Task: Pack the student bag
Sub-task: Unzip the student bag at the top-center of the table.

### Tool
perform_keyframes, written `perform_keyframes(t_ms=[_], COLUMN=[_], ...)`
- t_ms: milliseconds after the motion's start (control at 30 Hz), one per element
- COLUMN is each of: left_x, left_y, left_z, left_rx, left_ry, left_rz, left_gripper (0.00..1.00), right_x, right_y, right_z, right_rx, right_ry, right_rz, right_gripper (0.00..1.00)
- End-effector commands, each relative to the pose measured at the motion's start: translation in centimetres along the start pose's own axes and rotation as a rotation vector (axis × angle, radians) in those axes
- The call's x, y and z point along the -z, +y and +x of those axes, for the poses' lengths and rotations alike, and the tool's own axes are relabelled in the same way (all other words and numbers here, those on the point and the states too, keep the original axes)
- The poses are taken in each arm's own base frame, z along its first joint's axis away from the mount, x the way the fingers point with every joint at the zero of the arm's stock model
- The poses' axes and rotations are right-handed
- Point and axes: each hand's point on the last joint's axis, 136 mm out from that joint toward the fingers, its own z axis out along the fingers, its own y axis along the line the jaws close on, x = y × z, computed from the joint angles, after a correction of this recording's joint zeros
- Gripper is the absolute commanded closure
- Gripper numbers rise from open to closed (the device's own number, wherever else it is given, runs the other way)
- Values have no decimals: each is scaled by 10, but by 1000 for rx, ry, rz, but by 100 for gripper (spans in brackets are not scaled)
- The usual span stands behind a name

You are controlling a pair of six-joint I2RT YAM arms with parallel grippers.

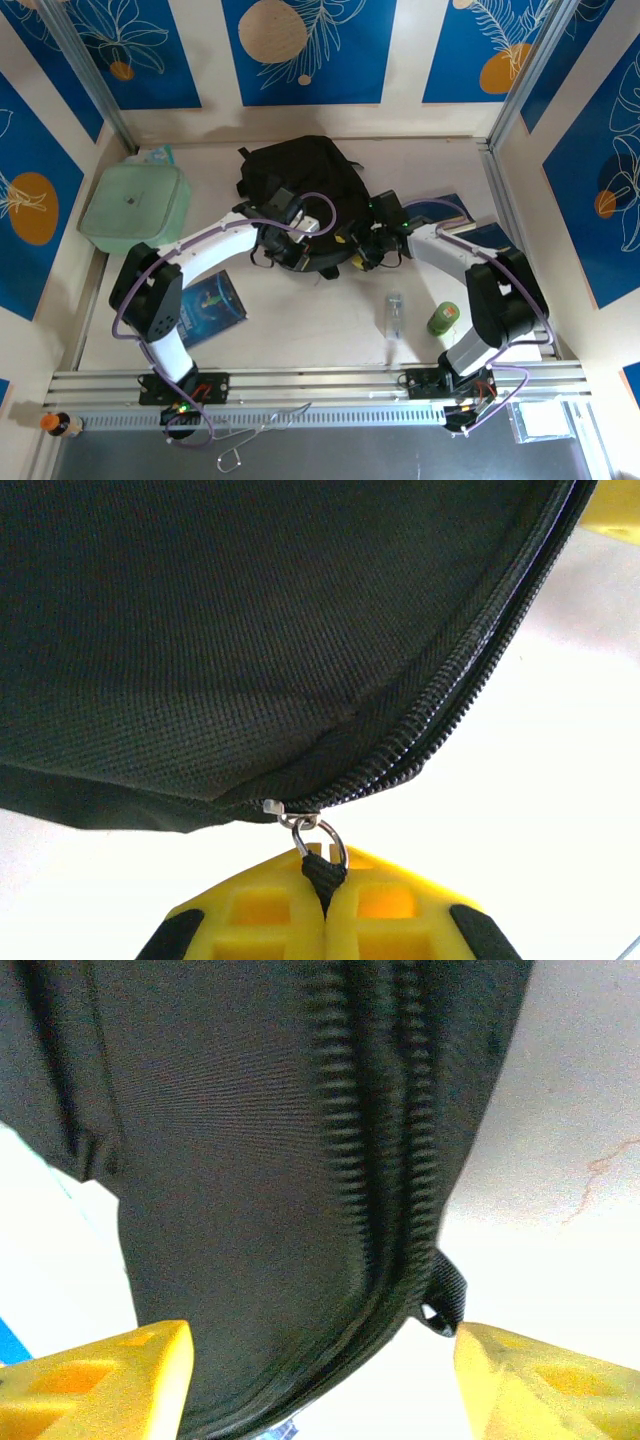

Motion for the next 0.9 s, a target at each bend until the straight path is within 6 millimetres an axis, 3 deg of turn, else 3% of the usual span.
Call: perform_keyframes(t_ms=[0, 100, 233, 333, 500, 867], left_x=[0, 1, 3, 2, -1, -6], left_y=[-5, 3, 29, 36, 45, 73], left_z=[21, 34, 51, 55, 51, 55], left_rx=[-2, 4, 7, 7, 7, 46], left_ry=[81, 127, 187, 198, 188, 201], left_rz=[14, -30, -174, -211, -251, -321], left_gripper=[100, 100, 100, 100, 100, 100], right_x=[-12, -18, -13, -7, 1, 12], right_y=[-13, -15, -20, -21, -14, -9], right_z=[-4, -10, -22, -28, -30, -34], right_rx=[-59, -50, -23, -8, 21, 50], right_ry=[-16, -39, -119, -152, -164, -166], right_rz=[74, 100, 128, 129, 105, 62], right_gripper=[36, 52, 74, 85, 91, 93])
